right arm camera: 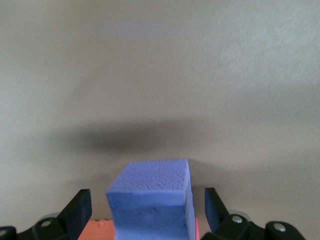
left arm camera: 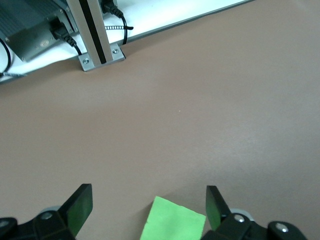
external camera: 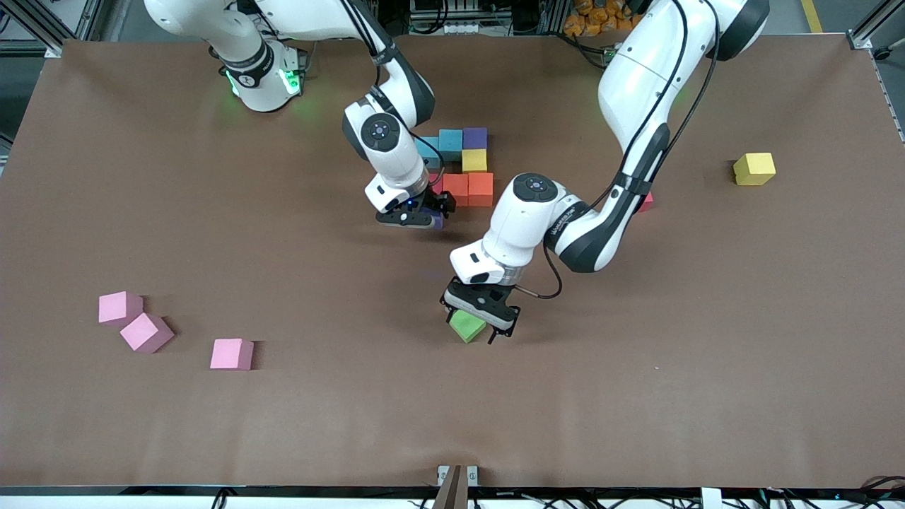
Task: Form number 2 with 11 blocks
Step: 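Grasp the green cube with the left gripper while the right gripper reaches pink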
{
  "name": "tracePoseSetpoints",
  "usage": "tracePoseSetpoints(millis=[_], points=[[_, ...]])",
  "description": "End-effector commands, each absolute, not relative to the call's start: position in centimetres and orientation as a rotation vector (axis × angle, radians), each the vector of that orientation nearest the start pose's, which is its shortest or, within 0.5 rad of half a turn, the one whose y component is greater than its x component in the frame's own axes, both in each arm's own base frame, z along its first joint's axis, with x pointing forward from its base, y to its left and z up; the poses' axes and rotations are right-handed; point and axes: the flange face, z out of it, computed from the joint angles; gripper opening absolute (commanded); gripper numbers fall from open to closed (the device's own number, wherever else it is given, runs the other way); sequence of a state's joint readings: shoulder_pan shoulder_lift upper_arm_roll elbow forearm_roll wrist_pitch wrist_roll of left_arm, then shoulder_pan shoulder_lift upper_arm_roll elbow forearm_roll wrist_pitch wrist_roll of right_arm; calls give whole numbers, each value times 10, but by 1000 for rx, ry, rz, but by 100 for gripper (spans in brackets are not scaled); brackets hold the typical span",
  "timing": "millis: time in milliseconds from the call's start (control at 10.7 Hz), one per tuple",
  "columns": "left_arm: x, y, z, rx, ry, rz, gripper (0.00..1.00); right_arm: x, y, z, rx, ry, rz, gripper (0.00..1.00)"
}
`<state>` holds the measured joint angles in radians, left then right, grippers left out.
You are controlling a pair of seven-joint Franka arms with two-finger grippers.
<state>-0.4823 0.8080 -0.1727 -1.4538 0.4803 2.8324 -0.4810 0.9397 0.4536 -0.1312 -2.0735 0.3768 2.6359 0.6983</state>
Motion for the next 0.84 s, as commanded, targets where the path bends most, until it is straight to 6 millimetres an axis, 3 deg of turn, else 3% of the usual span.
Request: tracePoseSetpoints(millis=[0,188,375,563,751], points=[[613,-460,273,-2960,923,-1008,100,441,405,256,-2895,354,47,100],[610,-460,269,-2946,951,-993,100,465,379,271,-2887,296,23,100],[606,-459,264,-2967,933,-960,100,513,323,292,-2895,121,-3,100],[601,-463,259,-2956,934,-887,100,568,240,313,-2891,-156,8,100],[592,-470,248,-2976,910,-782,100,614,158,324,-2850,-545,-102,100]])
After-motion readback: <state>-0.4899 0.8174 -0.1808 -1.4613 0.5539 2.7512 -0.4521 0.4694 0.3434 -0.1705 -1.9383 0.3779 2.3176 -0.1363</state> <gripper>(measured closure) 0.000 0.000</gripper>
